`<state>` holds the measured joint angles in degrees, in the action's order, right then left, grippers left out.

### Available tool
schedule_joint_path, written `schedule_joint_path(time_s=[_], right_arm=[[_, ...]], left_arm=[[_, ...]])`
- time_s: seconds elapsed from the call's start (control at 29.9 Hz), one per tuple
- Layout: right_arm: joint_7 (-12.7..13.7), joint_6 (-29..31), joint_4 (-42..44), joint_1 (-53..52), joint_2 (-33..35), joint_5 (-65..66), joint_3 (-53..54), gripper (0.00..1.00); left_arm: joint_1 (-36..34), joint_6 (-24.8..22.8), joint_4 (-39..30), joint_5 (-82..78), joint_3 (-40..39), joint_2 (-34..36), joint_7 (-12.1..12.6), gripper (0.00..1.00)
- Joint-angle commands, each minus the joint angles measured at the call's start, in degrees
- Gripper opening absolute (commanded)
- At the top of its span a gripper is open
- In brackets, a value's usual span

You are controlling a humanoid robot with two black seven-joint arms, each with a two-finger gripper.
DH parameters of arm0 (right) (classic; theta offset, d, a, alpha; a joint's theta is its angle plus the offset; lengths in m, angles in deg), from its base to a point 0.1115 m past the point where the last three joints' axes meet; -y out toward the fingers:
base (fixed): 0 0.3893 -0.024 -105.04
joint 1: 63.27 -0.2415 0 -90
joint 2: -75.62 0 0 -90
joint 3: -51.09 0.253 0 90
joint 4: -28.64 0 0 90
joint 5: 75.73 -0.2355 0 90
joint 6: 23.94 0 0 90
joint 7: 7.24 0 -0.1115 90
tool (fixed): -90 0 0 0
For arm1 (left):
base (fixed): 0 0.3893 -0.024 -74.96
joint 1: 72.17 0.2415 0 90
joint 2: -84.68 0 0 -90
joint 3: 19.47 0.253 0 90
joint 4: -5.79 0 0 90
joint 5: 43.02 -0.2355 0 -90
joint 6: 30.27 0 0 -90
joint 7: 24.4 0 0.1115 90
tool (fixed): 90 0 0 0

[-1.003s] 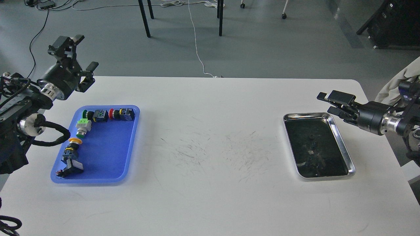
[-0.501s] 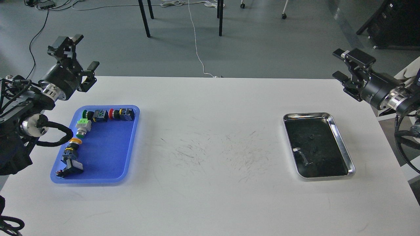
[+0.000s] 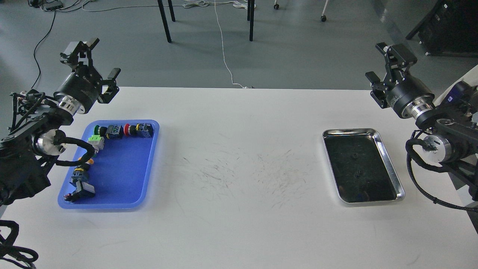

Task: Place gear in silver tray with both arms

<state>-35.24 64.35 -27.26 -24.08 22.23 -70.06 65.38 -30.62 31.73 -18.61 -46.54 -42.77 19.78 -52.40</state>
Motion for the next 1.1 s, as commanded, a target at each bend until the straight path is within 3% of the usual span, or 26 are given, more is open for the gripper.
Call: schedule_joint_path(time_s=[0.0,0.13,0.23,0.53,0.64,0.67,0.87,0.94,1.07], right_arm=[[0.0,-0.9,0.1,0.0,-1.4,-2.2,3.3,0.89],[0.0,-2.2,0.0,0.2,-1.7,-3.1,5.0,0.90],[0.0,-2.1,-0.6,0.5,-2.3,-2.3,4.5,0.99],[0.0,-0.2,2.5,0.7,-4.3,-5.5,5.8,0.99],[4.7,-0.9,2.8,0.8,-6.5,-10.5,5.9,0.99],[5.6,-1.1,3.1,0.7,-7.3,-11.1,5.9,0.99],[7.7,-1.2,4.9,0.5,-12.1,-12.1,9.3,0.99],[8.0,-1.3,4.9,0.2,-13.8,-12.3,9.9,0.99],[8.2,-1.3,5.6,0.4,-15.4,-15.4,11.6,0.99]], left_arm=[[-0.2,0.0,0.0,-0.1,0.0,-0.1,0.0,0.98],[-0.2,0.0,0.0,-0.1,0.4,-0.2,0.0,0.98],[-0.5,0.0,0.1,-0.1,0.3,0.1,0.0,0.98],[-0.8,0.0,-0.5,0.2,-0.1,0.4,0.0,0.98],[-1.6,0.0,-0.4,0.9,-0.2,-0.2,0.0,0.98],[-2.2,0.0,-0.3,1.1,-0.2,-1.1,0.6,0.98],[-7.7,4.7,0.6,1.5,-1.2,-3.6,12.6,0.99],[-7.7,4.9,0.8,2.1,-2.6,-5.2,14.0,0.99],[-7.2,5.1,1.5,2.3,-4.3,-7.5,14.1,0.98]])
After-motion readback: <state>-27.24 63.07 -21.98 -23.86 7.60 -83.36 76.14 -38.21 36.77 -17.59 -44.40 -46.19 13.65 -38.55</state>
